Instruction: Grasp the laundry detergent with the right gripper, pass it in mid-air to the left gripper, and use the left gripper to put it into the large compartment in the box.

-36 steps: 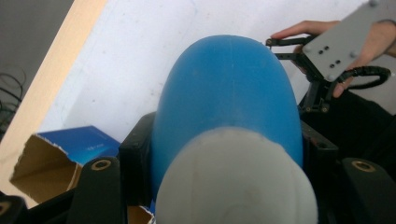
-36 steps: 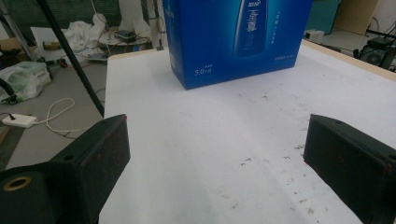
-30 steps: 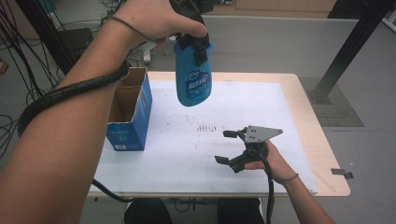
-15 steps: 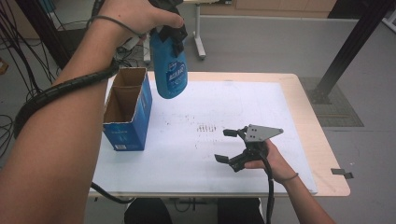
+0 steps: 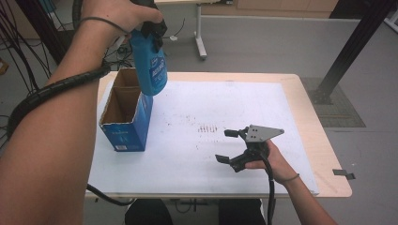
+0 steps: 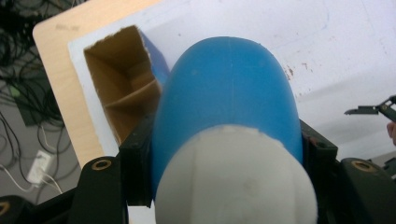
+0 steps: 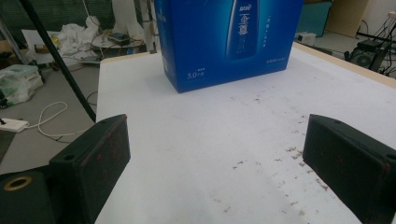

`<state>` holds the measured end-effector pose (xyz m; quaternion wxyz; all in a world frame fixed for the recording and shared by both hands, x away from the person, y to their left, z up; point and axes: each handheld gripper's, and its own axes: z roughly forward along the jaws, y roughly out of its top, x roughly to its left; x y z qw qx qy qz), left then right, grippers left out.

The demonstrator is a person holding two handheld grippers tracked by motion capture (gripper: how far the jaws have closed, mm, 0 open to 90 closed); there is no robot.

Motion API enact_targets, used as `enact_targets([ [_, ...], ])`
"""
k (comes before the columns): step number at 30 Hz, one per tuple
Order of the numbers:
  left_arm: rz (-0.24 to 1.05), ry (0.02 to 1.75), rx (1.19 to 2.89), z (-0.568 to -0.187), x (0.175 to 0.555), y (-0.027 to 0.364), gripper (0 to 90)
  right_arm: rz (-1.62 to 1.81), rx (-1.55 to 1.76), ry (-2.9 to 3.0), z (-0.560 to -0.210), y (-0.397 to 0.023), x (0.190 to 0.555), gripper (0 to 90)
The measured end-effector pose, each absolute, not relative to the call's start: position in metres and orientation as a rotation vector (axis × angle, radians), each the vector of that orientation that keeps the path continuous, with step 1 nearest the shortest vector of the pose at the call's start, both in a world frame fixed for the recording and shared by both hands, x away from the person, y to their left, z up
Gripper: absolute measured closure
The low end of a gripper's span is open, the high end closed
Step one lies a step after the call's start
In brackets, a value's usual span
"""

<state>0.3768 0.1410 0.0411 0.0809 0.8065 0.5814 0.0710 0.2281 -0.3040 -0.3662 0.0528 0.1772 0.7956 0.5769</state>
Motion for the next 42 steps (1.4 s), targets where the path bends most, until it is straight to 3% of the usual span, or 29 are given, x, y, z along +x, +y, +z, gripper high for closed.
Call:
enact_targets([
  [21,0.206,2.021,2.234,0.02,0.384,0.202,37.9,1.745,0.559,2.416,-0.366,-0.307,0.226,7.6],
  [42,0.232,2.115,2.21,-0.016,0.39,0.213,38.0,1.736,0.577,2.415,-0.368,-0.309,0.225,7.6],
])
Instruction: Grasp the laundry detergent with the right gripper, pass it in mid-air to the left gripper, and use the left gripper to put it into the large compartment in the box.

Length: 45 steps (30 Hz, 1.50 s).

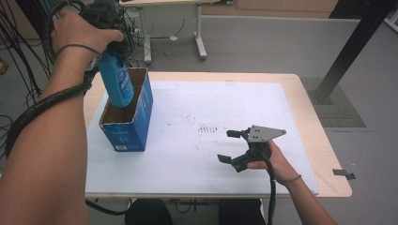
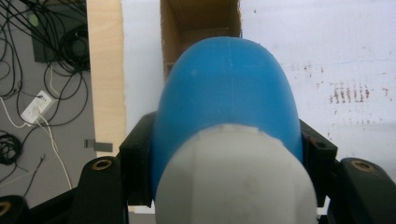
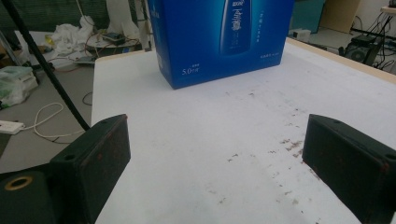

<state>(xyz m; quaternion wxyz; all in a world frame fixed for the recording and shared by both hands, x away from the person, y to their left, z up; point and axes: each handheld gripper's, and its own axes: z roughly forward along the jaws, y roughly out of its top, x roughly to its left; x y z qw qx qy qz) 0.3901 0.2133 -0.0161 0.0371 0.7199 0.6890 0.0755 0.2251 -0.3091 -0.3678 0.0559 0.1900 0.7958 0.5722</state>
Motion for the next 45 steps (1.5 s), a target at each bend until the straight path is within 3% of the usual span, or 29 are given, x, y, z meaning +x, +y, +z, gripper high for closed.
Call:
enact_targets([
  [45,0.137,2.144,2.237,-0.097,0.396,0.229,37.9,1.718,0.612,2.411,-0.371,-0.311,0.22,7.7],
])
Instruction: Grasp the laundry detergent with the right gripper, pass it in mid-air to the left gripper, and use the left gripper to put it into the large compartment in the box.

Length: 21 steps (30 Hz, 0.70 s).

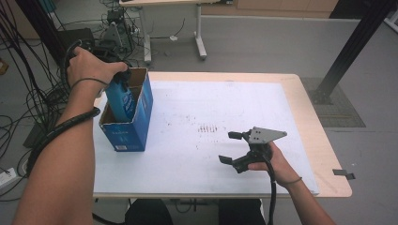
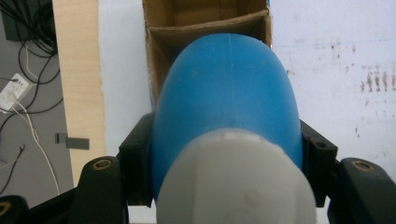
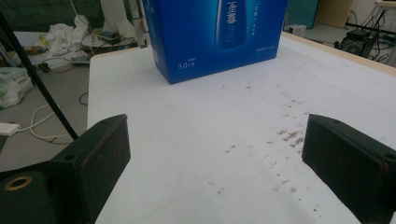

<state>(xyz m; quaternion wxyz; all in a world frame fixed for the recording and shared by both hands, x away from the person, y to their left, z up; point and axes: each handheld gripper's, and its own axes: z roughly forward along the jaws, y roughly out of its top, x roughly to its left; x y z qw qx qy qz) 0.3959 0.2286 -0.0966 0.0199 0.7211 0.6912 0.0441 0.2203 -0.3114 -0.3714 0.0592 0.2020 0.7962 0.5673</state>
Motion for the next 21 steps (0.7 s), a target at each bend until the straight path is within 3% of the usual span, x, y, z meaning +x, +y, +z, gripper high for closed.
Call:
enact_targets([
  [21,0.142,2.154,2.242,-0.135,0.392,0.227,37.8,1.707,0.612,2.421,-0.373,-0.307,0.221,7.5],
])
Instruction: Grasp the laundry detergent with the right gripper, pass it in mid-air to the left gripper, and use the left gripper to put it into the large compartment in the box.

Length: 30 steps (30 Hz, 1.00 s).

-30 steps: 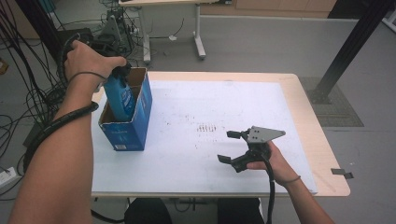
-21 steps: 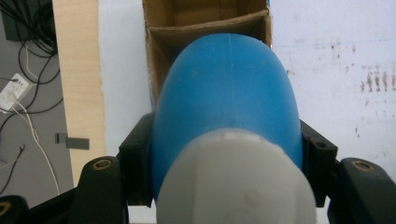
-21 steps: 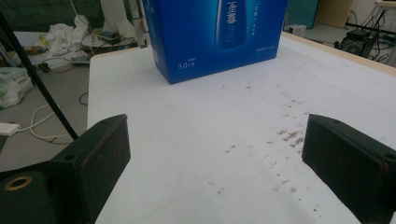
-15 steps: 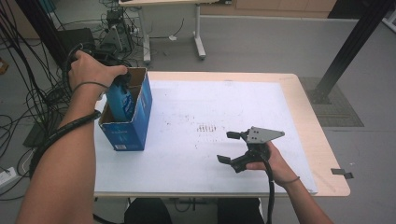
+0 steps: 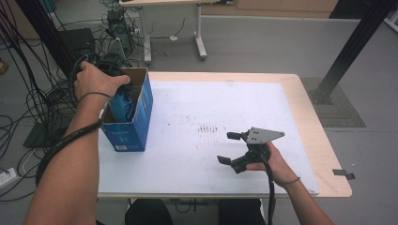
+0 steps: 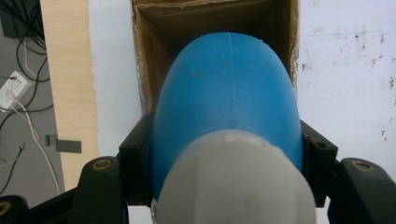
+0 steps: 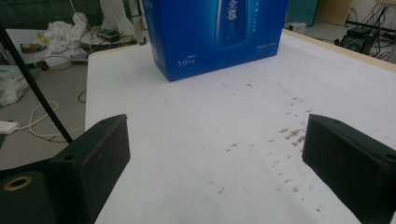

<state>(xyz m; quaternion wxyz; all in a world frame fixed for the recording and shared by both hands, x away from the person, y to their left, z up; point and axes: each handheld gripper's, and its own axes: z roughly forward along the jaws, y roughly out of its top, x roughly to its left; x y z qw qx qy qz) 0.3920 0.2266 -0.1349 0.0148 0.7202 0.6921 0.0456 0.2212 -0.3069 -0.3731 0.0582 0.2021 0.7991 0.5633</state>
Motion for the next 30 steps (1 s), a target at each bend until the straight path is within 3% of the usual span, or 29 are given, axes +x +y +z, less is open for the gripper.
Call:
enact_targets([
  [30,0.159,2.169,2.241,-0.174,0.387,0.223,37.8,1.694,0.62,2.416,-0.372,-0.308,0.219,7.6],
])
